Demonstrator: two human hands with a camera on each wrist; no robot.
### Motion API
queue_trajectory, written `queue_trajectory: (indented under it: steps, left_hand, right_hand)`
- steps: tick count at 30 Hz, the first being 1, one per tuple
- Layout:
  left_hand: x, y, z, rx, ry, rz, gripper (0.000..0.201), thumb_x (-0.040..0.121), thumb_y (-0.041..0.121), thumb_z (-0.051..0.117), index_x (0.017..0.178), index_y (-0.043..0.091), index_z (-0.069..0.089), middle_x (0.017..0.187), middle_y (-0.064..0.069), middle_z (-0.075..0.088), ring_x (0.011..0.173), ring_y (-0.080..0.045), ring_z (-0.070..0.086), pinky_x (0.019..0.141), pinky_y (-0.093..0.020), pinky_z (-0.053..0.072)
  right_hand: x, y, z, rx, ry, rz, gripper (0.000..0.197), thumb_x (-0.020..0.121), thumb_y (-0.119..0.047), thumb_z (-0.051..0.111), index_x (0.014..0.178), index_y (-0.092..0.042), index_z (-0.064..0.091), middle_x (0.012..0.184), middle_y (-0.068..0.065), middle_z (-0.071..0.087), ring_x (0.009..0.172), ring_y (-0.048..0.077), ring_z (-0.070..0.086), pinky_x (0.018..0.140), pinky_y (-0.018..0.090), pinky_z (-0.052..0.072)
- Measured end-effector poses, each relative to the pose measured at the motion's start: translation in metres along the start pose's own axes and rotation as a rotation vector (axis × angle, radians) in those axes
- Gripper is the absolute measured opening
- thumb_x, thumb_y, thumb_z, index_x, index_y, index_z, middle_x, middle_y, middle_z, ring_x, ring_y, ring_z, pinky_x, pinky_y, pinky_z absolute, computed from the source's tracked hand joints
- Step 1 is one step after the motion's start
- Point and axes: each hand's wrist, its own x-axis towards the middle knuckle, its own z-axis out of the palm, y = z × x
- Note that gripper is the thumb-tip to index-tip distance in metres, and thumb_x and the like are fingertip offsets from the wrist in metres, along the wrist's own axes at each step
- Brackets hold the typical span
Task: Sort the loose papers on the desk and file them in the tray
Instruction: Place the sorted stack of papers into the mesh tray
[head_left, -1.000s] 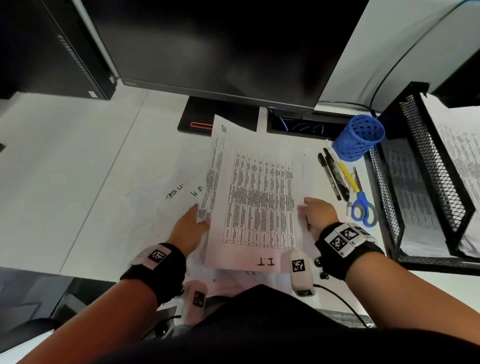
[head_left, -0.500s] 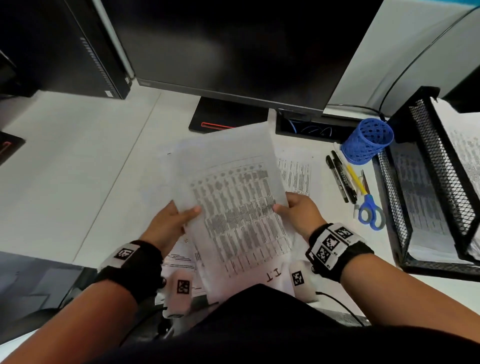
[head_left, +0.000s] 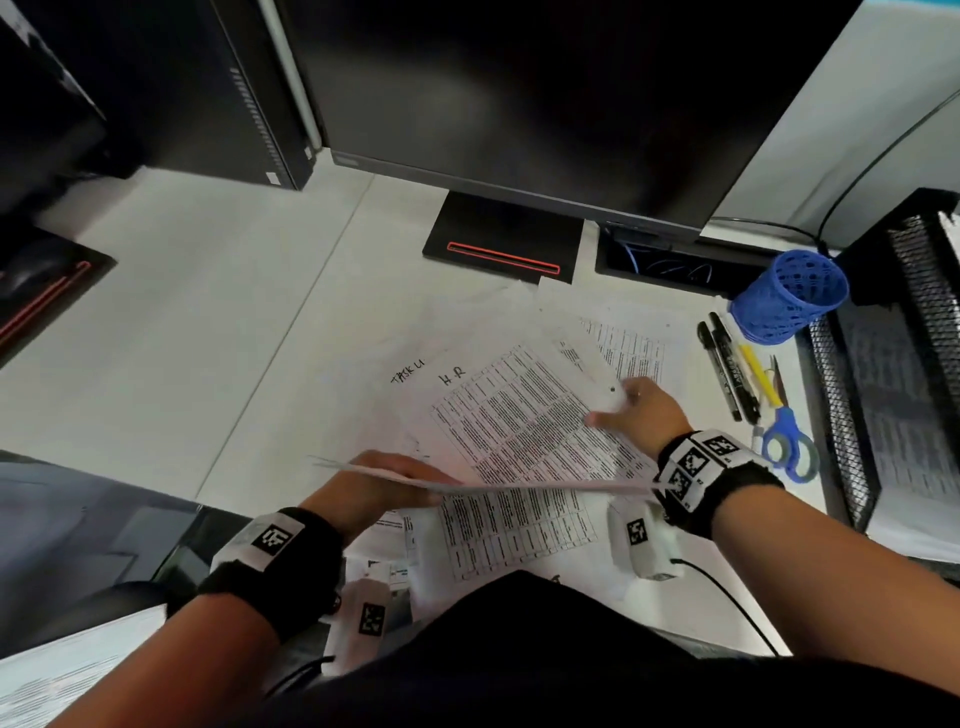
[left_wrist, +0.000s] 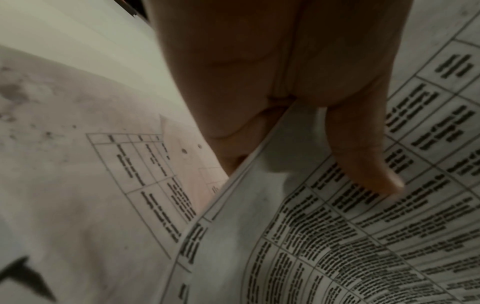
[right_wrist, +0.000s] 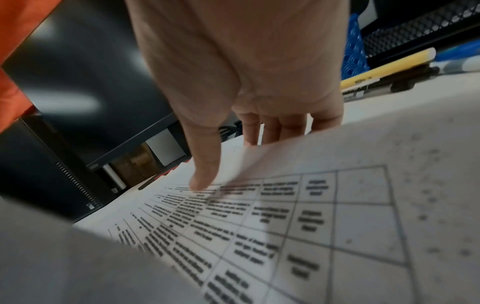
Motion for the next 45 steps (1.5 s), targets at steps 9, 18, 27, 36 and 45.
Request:
queue_trajectory:
  steps: [9, 18, 27, 36, 45]
  left_hand:
    - [0.002, 0.000, 0.001, -0.128, 0.111, 0.072, 0.045, 0.050, 0.023, 0.088, 0.092, 0.015, 0.076, 0.089, 0.001, 0.075, 0.085, -0.007, 0.069, 0.074, -0.021, 0.052]
    - [0.021, 0.016, 0.006, -0.375, 0.436, 0.119, 0.034, 0.083, 0.011, 0.068, 0.114, 0.019, 0.061, 0.096, 0.010, 0.072, 0.084, 0.004, 0.068, 0.064, -0.010, 0.052]
    - [0.028, 0.012, 0.013, -0.505, 0.366, -0.005, 0.078, 0.061, 0.025, 0.085, 0.125, -0.004, 0.054, 0.121, -0.012, 0.065, 0.114, -0.019, 0.061, 0.105, -0.039, 0.042]
    - [-0.003, -0.008, 0.004, -0.259, 0.060, 0.063, 0.053, 0.058, 0.015, 0.076, 0.110, 0.008, 0.066, 0.103, -0.001, 0.074, 0.102, -0.013, 0.067, 0.083, -0.018, 0.051]
    - [-0.014, -0.006, -0.002, -0.253, -0.035, 0.089, 0.036, 0.036, 0.041, 0.091, 0.057, 0.017, 0.075, 0.070, 0.002, 0.070, 0.069, -0.008, 0.064, 0.064, -0.015, 0.048]
  right_hand:
    - [0.001, 0.006, -0.002, 0.069, 0.002, -0.073, 0.022, 0.083, -0.011, 0.069, 0.105, -0.010, 0.068, 0.083, 0.004, 0.066, 0.078, 0.021, 0.061, 0.058, 0.021, 0.042]
    - [-0.024, 0.016, -0.023, 0.644, -0.095, -0.089, 0.020, 0.085, -0.009, 0.065, 0.104, -0.013, 0.068, 0.104, 0.010, 0.072, 0.100, 0.026, 0.068, 0.095, 0.042, 0.050]
    - [-0.040, 0.001, 0.007, 0.432, -0.327, -0.162, 0.040, 0.082, 0.008, 0.051, 0.107, -0.019, 0.066, 0.112, 0.006, 0.068, 0.101, 0.023, 0.065, 0.092, 0.039, 0.052]
    - [0.002, 0.030, -0.011, -0.046, 0.235, 0.143, 0.057, 0.083, -0.016, 0.066, 0.134, -0.001, 0.044, 0.131, 0.022, 0.052, 0.119, 0.036, 0.051, 0.099, 0.039, 0.043]
    - [0.008, 0.019, -0.021, 0.169, 0.421, 0.106, 0.054, 0.092, -0.006, 0.054, 0.143, -0.014, 0.038, 0.130, 0.015, 0.057, 0.119, 0.030, 0.054, 0.096, 0.030, 0.040]
